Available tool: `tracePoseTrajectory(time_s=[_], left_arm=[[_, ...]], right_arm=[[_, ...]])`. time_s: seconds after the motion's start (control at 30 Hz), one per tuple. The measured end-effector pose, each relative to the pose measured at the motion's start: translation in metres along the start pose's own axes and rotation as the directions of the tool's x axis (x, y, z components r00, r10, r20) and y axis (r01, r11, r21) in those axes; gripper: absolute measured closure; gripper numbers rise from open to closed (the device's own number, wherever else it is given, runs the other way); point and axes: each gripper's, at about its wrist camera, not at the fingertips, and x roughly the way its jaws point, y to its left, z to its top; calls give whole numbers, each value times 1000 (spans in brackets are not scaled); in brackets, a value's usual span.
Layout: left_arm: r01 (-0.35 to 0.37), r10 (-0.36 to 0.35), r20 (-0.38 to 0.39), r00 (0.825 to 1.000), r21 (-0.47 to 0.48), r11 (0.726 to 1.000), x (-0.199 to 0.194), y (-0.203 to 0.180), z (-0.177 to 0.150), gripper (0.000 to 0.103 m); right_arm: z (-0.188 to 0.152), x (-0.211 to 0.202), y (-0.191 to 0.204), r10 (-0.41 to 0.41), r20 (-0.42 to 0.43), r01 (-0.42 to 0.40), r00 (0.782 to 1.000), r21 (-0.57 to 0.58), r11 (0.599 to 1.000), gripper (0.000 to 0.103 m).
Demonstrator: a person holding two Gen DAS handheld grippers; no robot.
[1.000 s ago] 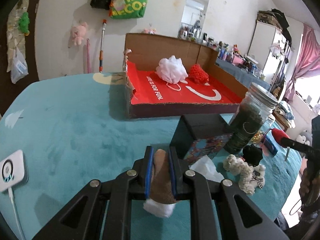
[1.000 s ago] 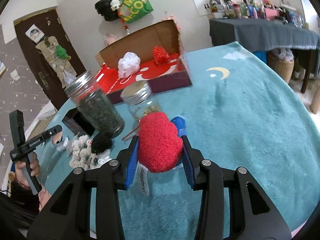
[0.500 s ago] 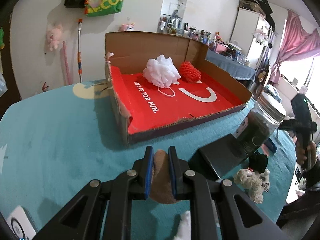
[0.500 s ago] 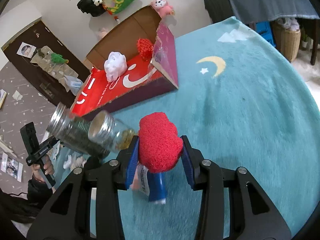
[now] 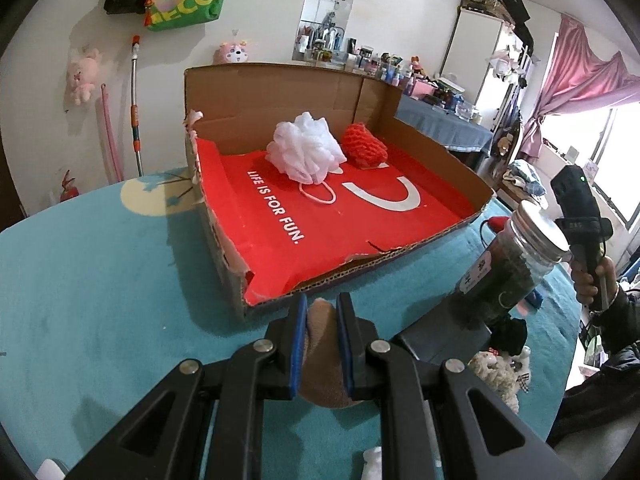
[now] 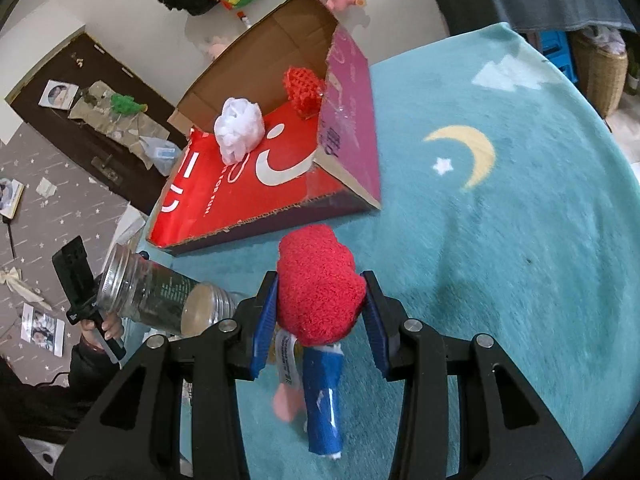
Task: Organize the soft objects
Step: 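Carry the sponge and the red pouch over the cardboard box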
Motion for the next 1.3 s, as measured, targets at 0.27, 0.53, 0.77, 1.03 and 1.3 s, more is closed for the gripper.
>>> tracePoseTrajectory(time_s=[0.27,0.53,0.77,1.03,1.3], left_arm=[[30,-30,-6,1000,-18,999,0,1,2,87],[80,-80,7,997,-11,997,3,-5,18,87],[114,-115,26,993,27,993,10,-18,43,87],[127,-127,36,991,11,992,32,-22,74,87],[26,-26,-10,1000,-12,1000,69,-17,109,87]], right_arm=[[8,9,8,16,-24,-17,1000,-19,1000,65],[22,14,19,79,-51,-81,996,-25,996,65],[39,27,34,111,-85,-116,990,-55,992,65],[66,38,48,143,-66,-148,987,-78,986,65],[107,48,65,93,19,-90,995,-118,989,65]])
